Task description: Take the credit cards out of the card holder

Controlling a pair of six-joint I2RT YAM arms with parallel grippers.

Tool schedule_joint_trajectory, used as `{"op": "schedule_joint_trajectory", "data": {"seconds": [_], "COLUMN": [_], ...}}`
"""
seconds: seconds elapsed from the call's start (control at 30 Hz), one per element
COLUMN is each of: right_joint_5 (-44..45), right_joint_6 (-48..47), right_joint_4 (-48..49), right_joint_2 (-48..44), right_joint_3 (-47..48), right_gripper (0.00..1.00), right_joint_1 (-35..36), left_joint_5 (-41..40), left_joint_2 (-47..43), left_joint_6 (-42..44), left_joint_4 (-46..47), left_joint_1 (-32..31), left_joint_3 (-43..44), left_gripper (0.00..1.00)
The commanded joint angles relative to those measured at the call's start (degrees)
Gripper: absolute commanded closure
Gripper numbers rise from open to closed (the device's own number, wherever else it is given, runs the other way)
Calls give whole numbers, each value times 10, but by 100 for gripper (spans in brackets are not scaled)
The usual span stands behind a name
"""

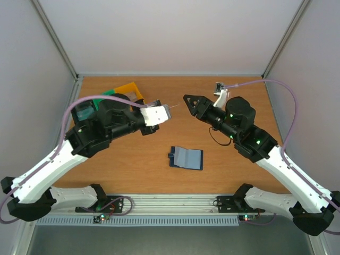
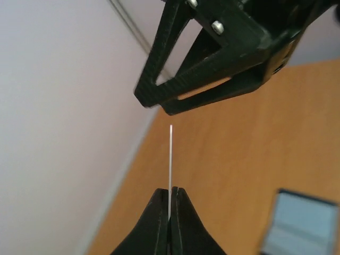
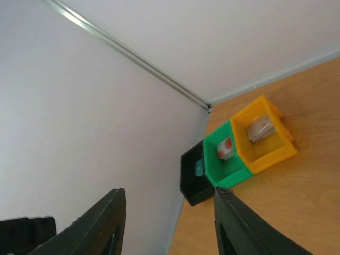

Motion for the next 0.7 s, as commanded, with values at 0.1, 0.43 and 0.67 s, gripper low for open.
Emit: {"op": "schedule_joint_trajectory", "data": {"seconds": [0.1,0.43,0.67], "right_joint_5": [-83,-441,-511], "right_joint_6": [-209,-417,-388], "right_joint_4": [-26,0,32], "right_joint_2": [-44,-49,-19], "right_joint_3": [32,-7,21], "right_gripper": [30,3,43], "right_joint_1": [-1,-1,0], "left_joint_5": [184,546,539], "left_joint_2": [-28,-96,-103], "left_joint_6": [-319,-619,-615], "left_joint_4": [-80,198,184], "left_joint_1": [31,100,101], "left_joint_3": [17,-93,-106], "left_gripper": [100,100,100]}}
